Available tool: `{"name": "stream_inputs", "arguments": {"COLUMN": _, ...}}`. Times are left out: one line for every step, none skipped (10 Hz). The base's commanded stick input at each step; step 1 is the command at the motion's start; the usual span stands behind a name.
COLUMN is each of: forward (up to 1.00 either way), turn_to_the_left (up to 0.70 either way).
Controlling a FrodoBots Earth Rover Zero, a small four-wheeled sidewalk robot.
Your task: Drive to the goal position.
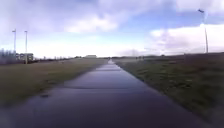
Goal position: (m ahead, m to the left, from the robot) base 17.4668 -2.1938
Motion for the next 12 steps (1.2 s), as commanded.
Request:
{"name": "stream_inputs", "arguments": {"forward": 1.00, "turn_to_the_left": 0.00}}
{"name": "stream_inputs", "arguments": {"forward": 1.00, "turn_to_the_left": 0.00}}
{"name": "stream_inputs", "arguments": {"forward": 1.00, "turn_to_the_left": 0.00}}
{"name": "stream_inputs", "arguments": {"forward": 1.00, "turn_to_the_left": 0.00}}
{"name": "stream_inputs", "arguments": {"forward": 1.00, "turn_to_the_left": 0.00}}
{"name": "stream_inputs", "arguments": {"forward": 1.00, "turn_to_the_left": 0.24}}
{"name": "stream_inputs", "arguments": {"forward": 1.00, "turn_to_the_left": 0.27}}
{"name": "stream_inputs", "arguments": {"forward": 1.00, "turn_to_the_left": 0.03}}
{"name": "stream_inputs", "arguments": {"forward": 1.00, "turn_to_the_left": 0.00}}
{"name": "stream_inputs", "arguments": {"forward": 1.00, "turn_to_the_left": 0.00}}
{"name": "stream_inputs", "arguments": {"forward": 1.00, "turn_to_the_left": 0.00}}
{"name": "stream_inputs", "arguments": {"forward": 1.00, "turn_to_the_left": 0.00}}
